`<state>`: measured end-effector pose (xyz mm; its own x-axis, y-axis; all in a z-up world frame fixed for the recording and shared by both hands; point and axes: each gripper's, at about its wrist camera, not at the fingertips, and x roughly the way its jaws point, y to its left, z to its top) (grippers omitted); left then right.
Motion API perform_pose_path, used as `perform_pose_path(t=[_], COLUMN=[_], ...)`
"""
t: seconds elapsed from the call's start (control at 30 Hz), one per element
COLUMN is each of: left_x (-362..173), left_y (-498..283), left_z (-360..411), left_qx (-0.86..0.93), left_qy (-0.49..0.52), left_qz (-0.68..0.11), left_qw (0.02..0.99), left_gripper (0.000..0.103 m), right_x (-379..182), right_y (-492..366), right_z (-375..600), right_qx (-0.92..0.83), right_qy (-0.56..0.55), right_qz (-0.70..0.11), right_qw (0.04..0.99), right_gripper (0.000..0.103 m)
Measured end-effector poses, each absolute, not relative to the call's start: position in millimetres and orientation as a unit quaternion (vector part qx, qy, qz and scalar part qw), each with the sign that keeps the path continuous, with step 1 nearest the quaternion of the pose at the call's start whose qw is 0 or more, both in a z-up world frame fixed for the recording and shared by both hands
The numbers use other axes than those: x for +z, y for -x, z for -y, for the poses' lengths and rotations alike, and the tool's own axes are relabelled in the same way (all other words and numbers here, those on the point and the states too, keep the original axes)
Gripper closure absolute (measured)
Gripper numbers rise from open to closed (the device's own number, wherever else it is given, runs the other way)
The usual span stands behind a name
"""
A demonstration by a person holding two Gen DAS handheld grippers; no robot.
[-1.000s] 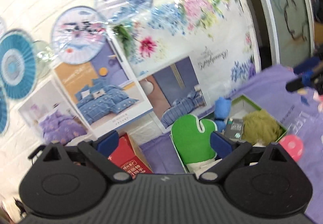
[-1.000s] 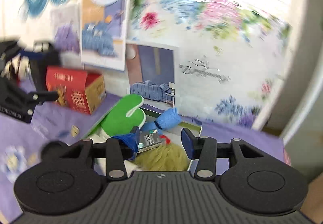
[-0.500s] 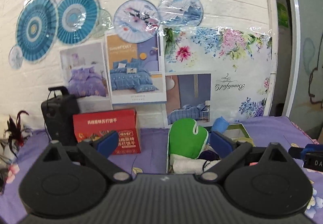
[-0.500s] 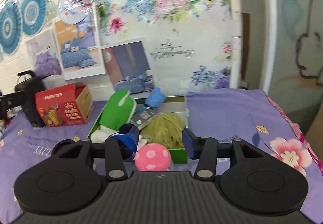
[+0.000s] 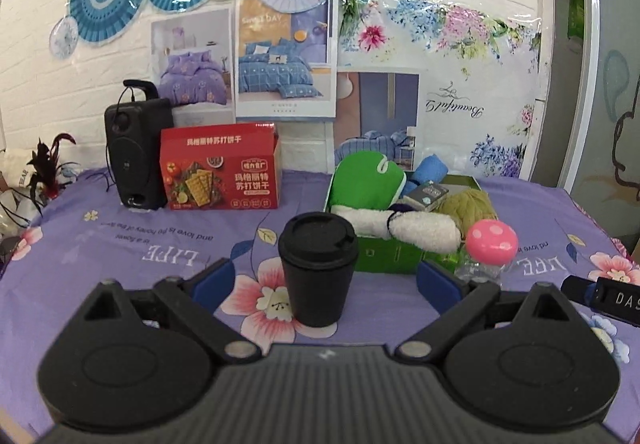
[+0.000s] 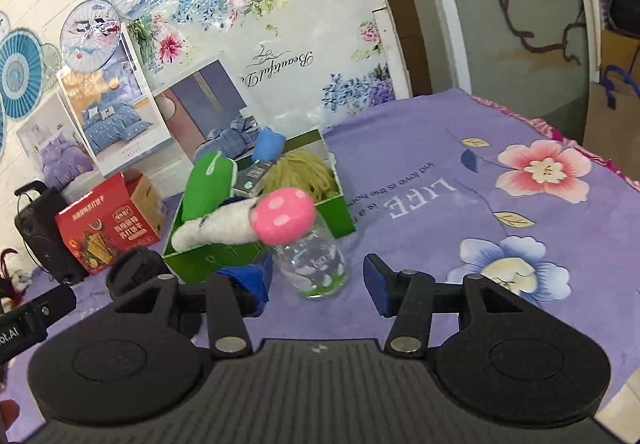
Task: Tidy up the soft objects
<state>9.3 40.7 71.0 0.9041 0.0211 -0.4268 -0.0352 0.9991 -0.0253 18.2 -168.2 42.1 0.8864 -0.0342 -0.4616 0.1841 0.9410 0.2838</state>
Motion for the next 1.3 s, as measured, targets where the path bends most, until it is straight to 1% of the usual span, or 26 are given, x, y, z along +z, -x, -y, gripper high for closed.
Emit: perform_pose_path(t=[0.23,0.4,0.5,0.7,1.07,1.3], left_x=[32,22,17,10,11,12], left_y=[-5,-10,-15,-21,-17,-17], left_z=[-38,-39,-39,-39,-31,-34], left_qx=[0.013,0.024,0.023,0.030,0.038,0.041], left_qy=[-0.008,-0.008,-0.010,-0.013,-0.037,-0.025], left_qz=[-0.258,-0.274,-0.287,-0.301,-0.292,-0.291], left_qw=[0.966,0.961,0.958,0.953,0.955,0.955], left_gripper=[0.006,0.006,0.006,0.006,0.006,0.006], right_x=[11,-4,-12,-12,-14,-13], right_y=[-15,-29,-33,-31,-33,-32], right_z=[145,135,133,132,131,131], right_qx=[-0.066,-0.069,-0.066,-0.063,-0.062,-0.060], right_qy=[-0.077,-0.038,-0.036,-0.042,-0.044,-0.048], right_qz=[-0.262,-0.318,-0.344,-0.344,-0.351,-0.350], right_qw=[0.960,0.945,0.936,0.936,0.933,0.934], right_gripper=[0.067,0.066,0.066,0.065,0.064,0.063])
